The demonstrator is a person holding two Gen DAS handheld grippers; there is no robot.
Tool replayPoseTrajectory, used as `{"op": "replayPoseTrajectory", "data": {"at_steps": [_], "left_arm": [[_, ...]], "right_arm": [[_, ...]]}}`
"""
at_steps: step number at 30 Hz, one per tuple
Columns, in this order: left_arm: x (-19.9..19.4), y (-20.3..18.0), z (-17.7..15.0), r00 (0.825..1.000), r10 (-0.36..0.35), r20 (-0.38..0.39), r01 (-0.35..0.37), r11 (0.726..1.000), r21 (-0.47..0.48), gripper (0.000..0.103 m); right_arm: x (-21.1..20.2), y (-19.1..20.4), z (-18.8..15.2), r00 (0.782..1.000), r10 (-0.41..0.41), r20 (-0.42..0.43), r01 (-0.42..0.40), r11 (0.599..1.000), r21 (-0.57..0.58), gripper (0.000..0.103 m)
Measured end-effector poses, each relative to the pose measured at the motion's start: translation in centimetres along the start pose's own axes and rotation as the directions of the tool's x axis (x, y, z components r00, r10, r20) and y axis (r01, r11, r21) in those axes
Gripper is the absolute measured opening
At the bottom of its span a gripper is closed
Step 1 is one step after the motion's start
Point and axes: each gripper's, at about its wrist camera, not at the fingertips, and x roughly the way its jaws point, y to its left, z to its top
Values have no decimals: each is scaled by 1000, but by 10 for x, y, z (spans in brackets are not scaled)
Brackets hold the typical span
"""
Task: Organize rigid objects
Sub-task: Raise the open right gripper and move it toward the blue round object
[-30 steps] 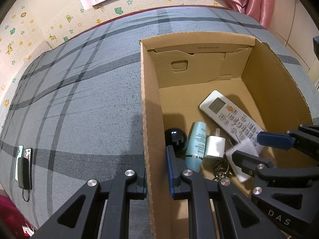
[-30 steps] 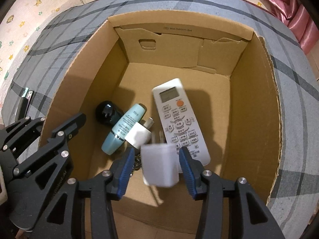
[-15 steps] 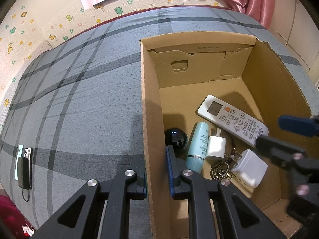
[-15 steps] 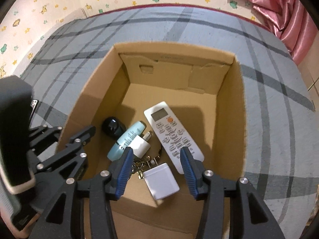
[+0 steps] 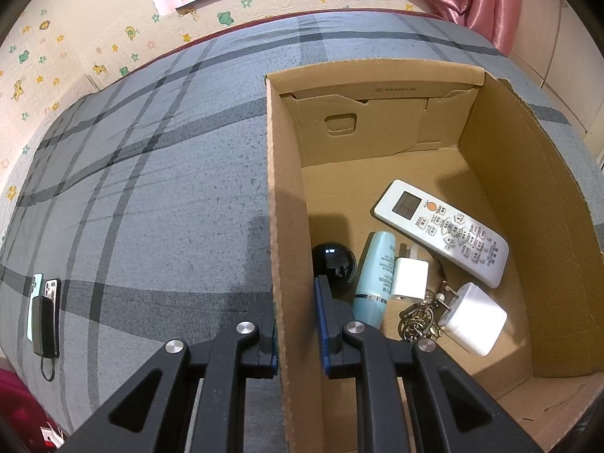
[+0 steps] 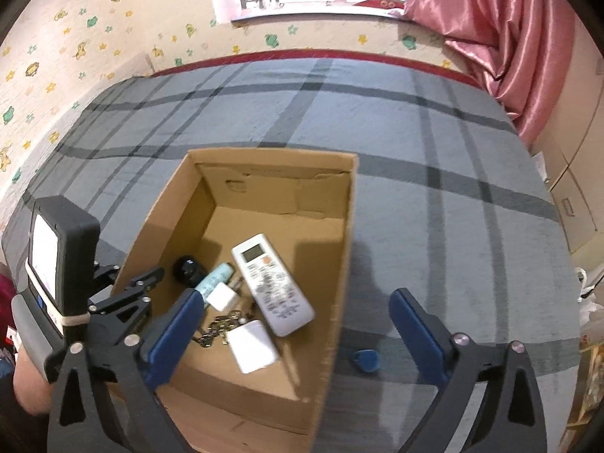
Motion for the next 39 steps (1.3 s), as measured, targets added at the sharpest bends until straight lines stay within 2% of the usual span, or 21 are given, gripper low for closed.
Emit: {"op": "replayPoseTrajectory", "data": {"at_steps": [10, 19, 27, 39], "left_arm": [[1, 0, 0, 1000, 4, -1, -4, 1000, -1, 16], [1, -2, -1, 1000, 14, -1, -14, 1000, 5, 16], [1, -4, -1, 1000, 23, -1, -23, 1000, 9, 16], [0, -6, -1, 1000, 28, 2, -28, 1000, 8, 16]], "right_arm": [[-15, -48, -24, 999, -32, 44, 31, 999, 36, 103], [-8, -86, -55, 997, -62, 52, 60, 997, 52, 103], [11, -96, -81, 996, -72, 60, 71, 997, 22, 103], [52, -98, -96, 1000, -32, -2, 32, 1000, -1, 103]]}}
